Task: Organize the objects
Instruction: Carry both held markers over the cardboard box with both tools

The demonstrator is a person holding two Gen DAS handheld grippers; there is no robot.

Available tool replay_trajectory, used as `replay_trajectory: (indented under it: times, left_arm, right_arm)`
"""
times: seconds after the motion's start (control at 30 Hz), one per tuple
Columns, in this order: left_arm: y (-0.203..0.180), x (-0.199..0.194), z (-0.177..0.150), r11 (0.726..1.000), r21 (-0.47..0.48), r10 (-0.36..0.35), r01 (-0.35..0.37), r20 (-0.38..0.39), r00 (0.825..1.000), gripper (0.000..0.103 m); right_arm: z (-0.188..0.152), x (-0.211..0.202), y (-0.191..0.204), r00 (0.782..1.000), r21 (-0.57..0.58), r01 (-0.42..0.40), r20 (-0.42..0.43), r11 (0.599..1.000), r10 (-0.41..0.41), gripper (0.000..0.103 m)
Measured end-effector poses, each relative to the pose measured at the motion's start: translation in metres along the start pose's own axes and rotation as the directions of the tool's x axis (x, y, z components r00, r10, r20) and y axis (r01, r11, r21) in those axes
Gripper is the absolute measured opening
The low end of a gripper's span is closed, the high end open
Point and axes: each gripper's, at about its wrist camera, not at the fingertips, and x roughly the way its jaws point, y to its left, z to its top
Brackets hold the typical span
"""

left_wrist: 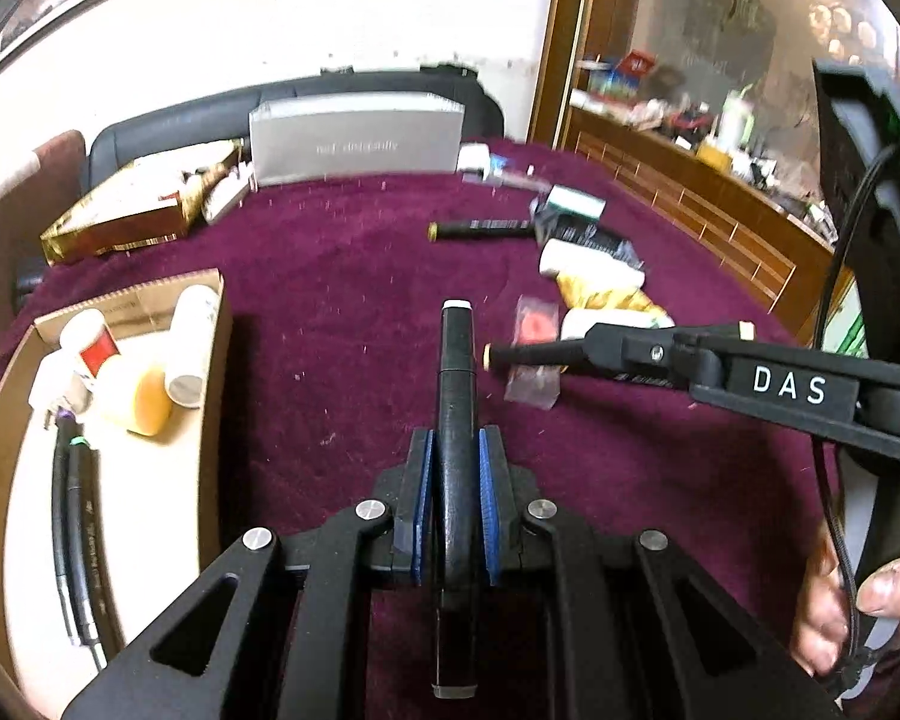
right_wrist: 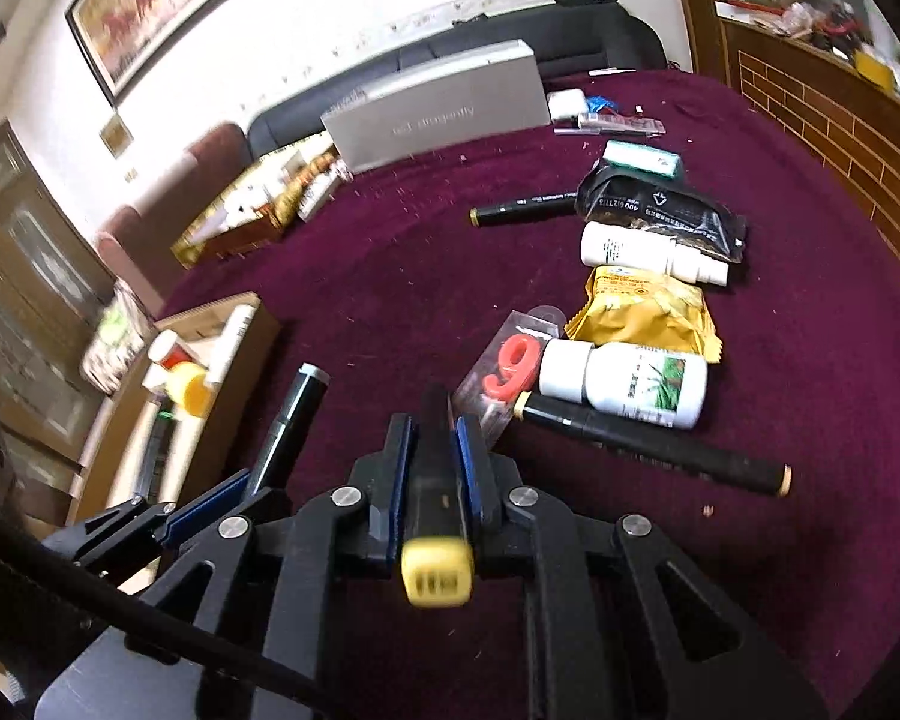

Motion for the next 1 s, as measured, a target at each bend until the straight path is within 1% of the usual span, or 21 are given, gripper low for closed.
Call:
replay_trajectory:
  times: [0.1,0.27,0.4,0.47,0.6,0.67,0.73,0.87,0.93,1.0]
  left_arm:
    - [0.000,-0.016,0.000,1.000,0.000,-0.006,0.006,0.039,0.999,0.011]
    - [0.012,-0.040,-0.002,0.999,-0.041,-0.027,0.030,0.086,0.996,0.011]
    - [0.036,-0.059,-0.003,0.994,-0.095,-0.036,0.047,0.121,0.992,0.011]
    - [0.052,-0.068,-0.003,0.991,-0.129,-0.027,0.045,0.140,0.990,0.011]
    - [0.083,-0.088,-0.013,0.981,-0.193,0.022,0.009,0.156,0.987,0.011]
    - [0.102,-0.098,-0.019,0.976,-0.217,0.068,-0.032,0.158,0.985,0.011]
    - [0.117,-0.103,-0.024,0.970,-0.232,0.104,-0.067,0.153,0.983,0.012]
    - [0.150,-0.106,-0.031,0.953,-0.264,0.183,-0.145,0.122,0.976,0.012]
    - [0.165,-0.105,-0.033,0.944,-0.271,0.219,-0.186,0.097,0.971,0.012]
    - [0.178,-0.100,-0.035,0.934,-0.276,0.254,-0.227,0.065,0.965,0.012]
  right_arm:
    - [-0.001,-0.008,0.003,0.999,0.010,-0.033,0.015,0.999,0.032,0.013]
    - [-0.002,-0.016,0.013,0.996,0.018,-0.083,0.018,0.996,0.082,0.013]
    - [-0.003,-0.021,0.023,0.992,0.011,-0.128,0.013,0.992,0.128,0.013]
    - [0.000,-0.021,0.033,0.987,0.000,-0.160,0.003,0.987,0.160,0.013]
    - [0.004,-0.015,0.056,0.971,-0.022,-0.240,-0.022,0.971,0.239,0.013]
    - [0.005,-0.008,0.071,0.955,-0.032,-0.294,-0.046,0.955,0.292,0.013]
    - [0.004,0.003,0.086,0.941,-0.044,-0.331,-0.086,0.943,0.327,0.013]
    - [0.000,0.025,0.113,0.917,-0.061,-0.375,-0.169,0.925,0.361,0.013]
    - [-0.002,0.037,0.128,0.898,-0.074,-0.406,-0.216,0.911,0.383,0.013]
    - [-0.006,0.051,0.144,0.886,-0.091,-0.417,-0.263,0.904,0.382,0.013]
